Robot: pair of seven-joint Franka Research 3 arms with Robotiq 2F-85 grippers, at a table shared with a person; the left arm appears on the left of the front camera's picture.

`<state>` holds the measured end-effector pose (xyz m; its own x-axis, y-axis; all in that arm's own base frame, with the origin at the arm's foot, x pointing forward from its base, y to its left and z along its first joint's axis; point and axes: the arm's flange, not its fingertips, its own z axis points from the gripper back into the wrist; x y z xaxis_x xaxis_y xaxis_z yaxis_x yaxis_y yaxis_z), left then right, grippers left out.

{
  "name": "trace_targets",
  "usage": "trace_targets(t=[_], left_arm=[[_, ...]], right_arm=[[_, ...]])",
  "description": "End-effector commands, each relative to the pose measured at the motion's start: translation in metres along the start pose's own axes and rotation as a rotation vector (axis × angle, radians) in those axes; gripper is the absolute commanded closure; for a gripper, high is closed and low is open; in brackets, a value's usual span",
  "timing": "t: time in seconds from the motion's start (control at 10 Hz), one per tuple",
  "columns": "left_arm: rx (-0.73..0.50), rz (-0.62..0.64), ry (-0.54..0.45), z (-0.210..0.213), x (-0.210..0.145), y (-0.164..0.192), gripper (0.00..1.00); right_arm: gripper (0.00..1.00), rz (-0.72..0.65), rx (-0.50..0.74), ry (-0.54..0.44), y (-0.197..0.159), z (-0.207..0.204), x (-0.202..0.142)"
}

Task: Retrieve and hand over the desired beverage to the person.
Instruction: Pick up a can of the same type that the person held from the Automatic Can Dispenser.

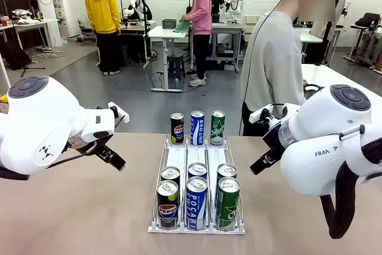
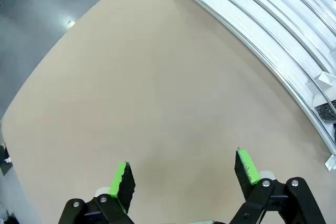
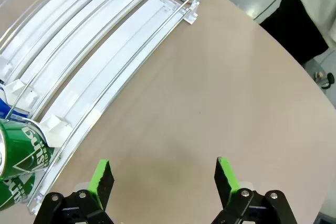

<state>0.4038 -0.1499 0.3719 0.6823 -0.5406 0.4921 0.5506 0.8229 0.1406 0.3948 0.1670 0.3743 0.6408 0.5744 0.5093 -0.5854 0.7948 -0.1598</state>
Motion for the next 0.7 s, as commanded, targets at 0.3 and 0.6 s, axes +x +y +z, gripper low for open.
trace_targets(t=[0.3,0.6], left_arm=[[0.0,0.0,0.0,0.0,0.0,0.0,0.0],[0.0,0.0,0.0,0.0,0.0,0.0,0.0]], right_arm=[[0.0,0.0,0.0,0.0,0.0,0.0,0.0],[0.0,0.0,0.0,0.0,0.0,0.0,0.0]])
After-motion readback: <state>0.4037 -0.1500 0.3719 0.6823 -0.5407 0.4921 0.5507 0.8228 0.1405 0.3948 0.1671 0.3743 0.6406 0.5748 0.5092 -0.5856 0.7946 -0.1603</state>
